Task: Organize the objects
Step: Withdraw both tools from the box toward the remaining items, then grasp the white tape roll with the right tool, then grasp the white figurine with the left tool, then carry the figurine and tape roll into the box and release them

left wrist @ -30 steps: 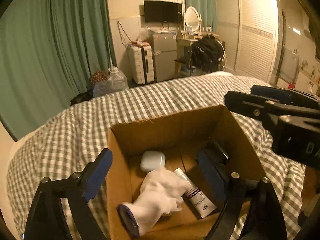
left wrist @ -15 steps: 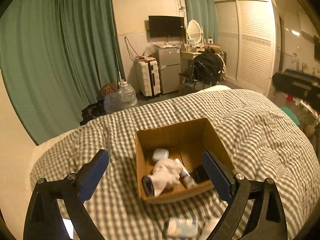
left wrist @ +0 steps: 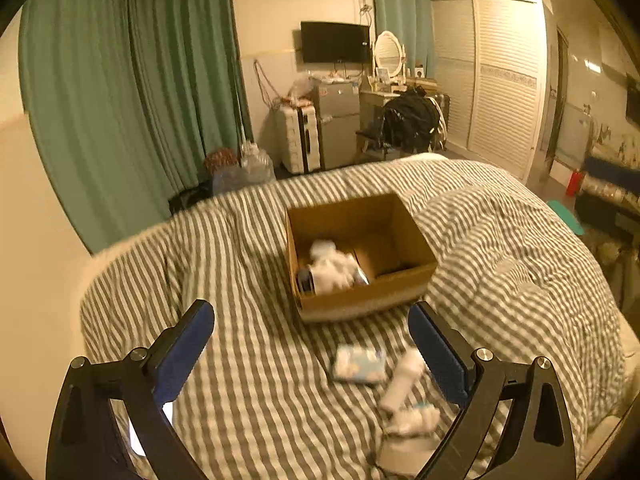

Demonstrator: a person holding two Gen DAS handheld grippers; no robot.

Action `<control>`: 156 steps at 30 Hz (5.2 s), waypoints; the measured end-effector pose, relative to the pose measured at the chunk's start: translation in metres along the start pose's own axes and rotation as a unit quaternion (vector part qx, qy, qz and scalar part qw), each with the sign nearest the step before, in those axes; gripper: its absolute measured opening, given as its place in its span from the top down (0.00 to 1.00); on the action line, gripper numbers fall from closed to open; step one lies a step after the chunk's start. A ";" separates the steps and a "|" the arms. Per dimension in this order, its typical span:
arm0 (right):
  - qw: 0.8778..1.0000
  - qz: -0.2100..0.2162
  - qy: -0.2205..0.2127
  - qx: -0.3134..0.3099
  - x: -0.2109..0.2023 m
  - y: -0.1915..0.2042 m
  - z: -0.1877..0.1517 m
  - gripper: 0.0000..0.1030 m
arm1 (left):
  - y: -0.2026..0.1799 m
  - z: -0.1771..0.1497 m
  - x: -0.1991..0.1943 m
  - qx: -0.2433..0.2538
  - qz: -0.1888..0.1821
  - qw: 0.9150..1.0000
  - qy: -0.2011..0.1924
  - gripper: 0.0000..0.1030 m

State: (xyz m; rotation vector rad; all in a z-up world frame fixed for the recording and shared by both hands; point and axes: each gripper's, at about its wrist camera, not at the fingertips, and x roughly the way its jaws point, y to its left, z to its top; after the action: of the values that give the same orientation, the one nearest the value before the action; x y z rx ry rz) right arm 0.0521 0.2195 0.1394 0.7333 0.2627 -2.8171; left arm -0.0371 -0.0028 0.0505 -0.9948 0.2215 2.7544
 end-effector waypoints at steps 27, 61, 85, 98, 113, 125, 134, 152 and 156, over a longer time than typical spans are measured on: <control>0.954 0.159 0.242 -0.075 0.105 0.097 -0.213 0.46 | -0.007 -0.170 0.060 -0.021 0.050 0.989 0.137 0.03; 0.985 0.067 0.157 0.031 0.077 -0.022 -0.181 0.72 | -0.111 -0.161 0.169 0.010 -0.096 0.964 0.249 0.05; 0.990 0.043 0.129 0.024 0.056 -0.012 -0.156 0.72 | -0.077 -0.117 0.073 0.008 -0.072 0.987 0.142 0.24; 0.997 0.028 0.066 -0.017 0.023 0.002 -0.090 0.72 | -0.049 -0.040 0.019 0.015 -0.054 0.998 0.036 0.24; 0.999 0.023 -0.023 -0.042 0.061 -0.011 0.035 0.72 | -0.012 0.081 0.048 0.004 -0.035 0.999 -0.041 0.24; 0.999 0.031 -0.023 -0.007 0.182 -0.042 0.079 0.72 | 0.019 0.143 0.162 -0.036 0.001 0.998 -0.044 0.24; 0.999 0.032 0.013 0.035 0.278 -0.066 0.059 0.72 | 0.013 0.122 0.249 -0.050 -0.013 0.999 -0.007 0.24; 0.986 0.055 0.138 0.076 0.361 -0.081 -0.030 0.72 | -0.019 0.063 0.307 0.004 -0.021 0.997 0.074 0.24; 0.986 0.056 0.136 0.081 0.354 -0.079 -0.035 0.72 | -0.020 0.064 0.307 0.005 -0.023 0.997 0.072 0.23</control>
State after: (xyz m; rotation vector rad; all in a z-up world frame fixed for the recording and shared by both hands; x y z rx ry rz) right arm -0.2530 0.2450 -0.0579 1.1352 0.0319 -2.6505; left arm -0.3024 0.0725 -0.0994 -1.1825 0.2296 2.6397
